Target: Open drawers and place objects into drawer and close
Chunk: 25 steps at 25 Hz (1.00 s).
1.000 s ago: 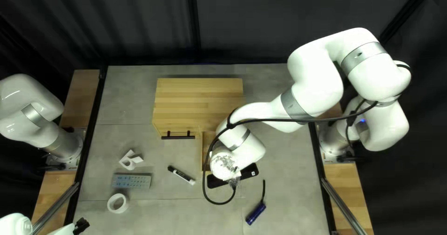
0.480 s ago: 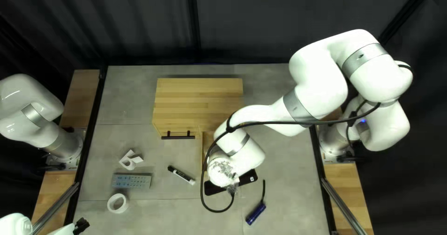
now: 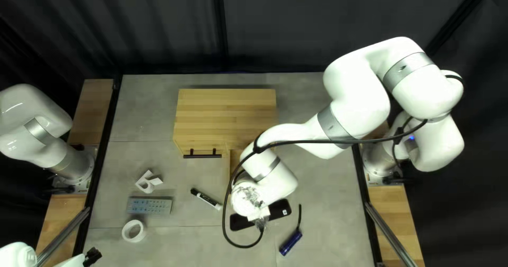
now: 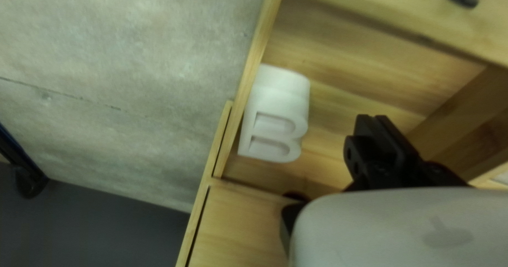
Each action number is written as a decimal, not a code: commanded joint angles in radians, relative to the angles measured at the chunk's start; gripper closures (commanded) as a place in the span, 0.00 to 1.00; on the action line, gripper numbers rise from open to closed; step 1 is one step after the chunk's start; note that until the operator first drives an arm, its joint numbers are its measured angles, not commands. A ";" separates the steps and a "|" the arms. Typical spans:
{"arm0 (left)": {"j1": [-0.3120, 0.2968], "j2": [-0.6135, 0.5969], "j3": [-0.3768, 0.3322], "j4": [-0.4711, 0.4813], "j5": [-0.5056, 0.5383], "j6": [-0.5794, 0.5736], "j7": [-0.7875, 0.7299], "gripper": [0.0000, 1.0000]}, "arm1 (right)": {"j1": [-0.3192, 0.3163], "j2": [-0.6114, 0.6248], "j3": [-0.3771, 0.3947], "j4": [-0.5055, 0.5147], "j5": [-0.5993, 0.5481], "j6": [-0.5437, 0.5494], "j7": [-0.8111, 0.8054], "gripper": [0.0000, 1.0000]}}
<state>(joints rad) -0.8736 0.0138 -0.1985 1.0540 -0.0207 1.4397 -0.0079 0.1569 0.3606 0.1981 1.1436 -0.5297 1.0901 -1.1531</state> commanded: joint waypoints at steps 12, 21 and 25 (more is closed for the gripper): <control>0.000 0.000 0.000 0.000 0.000 0.000 0.000 0.00 | 0.000 -0.003 0.007 -0.022 0.023 -0.001 0.005 0.98; 0.000 0.000 0.000 0.000 0.000 0.000 0.000 0.00 | 0.001 -0.011 0.009 -0.026 0.061 0.017 0.048 0.99; 0.000 0.000 0.000 0.000 0.000 0.000 0.000 0.00 | -0.004 -0.013 0.008 -0.022 0.088 0.011 0.072 0.98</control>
<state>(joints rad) -0.8736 0.0138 -0.1985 1.0540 -0.0207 1.4397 -0.0079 0.1559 0.3470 0.2071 1.1192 -0.4539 1.1059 -1.0918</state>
